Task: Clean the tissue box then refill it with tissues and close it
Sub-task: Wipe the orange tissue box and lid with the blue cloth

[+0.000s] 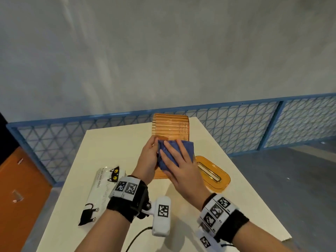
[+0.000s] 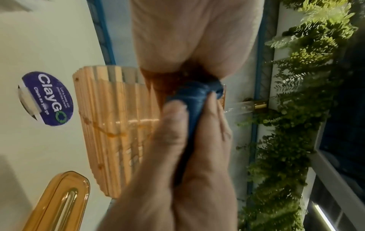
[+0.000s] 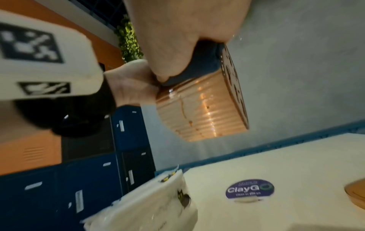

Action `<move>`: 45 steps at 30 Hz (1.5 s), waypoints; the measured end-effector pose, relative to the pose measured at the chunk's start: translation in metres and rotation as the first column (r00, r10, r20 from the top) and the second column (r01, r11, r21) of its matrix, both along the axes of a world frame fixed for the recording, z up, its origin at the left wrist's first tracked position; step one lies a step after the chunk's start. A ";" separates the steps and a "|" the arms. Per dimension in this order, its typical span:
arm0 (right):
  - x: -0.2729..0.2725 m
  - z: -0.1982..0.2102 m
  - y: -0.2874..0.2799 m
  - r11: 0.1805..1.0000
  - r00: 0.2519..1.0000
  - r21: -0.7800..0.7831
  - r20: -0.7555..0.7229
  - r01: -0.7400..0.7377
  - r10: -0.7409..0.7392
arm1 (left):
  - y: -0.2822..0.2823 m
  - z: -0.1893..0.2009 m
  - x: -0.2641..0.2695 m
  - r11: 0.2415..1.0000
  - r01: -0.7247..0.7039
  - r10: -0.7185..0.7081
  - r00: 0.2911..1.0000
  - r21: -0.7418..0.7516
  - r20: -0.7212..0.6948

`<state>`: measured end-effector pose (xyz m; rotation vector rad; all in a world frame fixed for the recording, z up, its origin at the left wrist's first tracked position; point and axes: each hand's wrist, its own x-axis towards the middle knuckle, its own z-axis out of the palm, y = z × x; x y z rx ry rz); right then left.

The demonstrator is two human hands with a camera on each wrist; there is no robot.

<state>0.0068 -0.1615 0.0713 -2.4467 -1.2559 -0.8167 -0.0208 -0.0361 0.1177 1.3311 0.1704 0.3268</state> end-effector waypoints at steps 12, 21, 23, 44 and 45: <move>-0.003 0.027 -0.014 0.991 0.996 0.106 0.053 -0.078 0.072 | -0.013 0.017 -0.013 0.990 0.011 -0.007 1.000 -0.141 0.031; 0.005 0.024 -0.041 0.932 0.917 -0.168 0.189 -0.322 0.351 | -0.005 0.016 -0.019 0.968 -0.017 0.014 1.000 -0.251 -0.011; 0.013 0.049 -0.036 0.949 0.948 -0.054 0.063 -0.310 0.313 | -0.004 0.020 -0.018 0.970 -0.006 0.004 1.000 -0.242 -0.008; 0.051 0.119 -0.024 0.969 0.948 0.037 -0.198 -0.245 0.248 | -0.027 0.025 -0.029 0.999 0.024 -0.023 1.000 0.030 -0.016; 0.054 0.130 -0.022 0.971 0.935 0.030 -0.266 -0.236 0.235 | -0.028 0.024 -0.031 0.997 0.029 -0.028 0.999 0.066 -0.016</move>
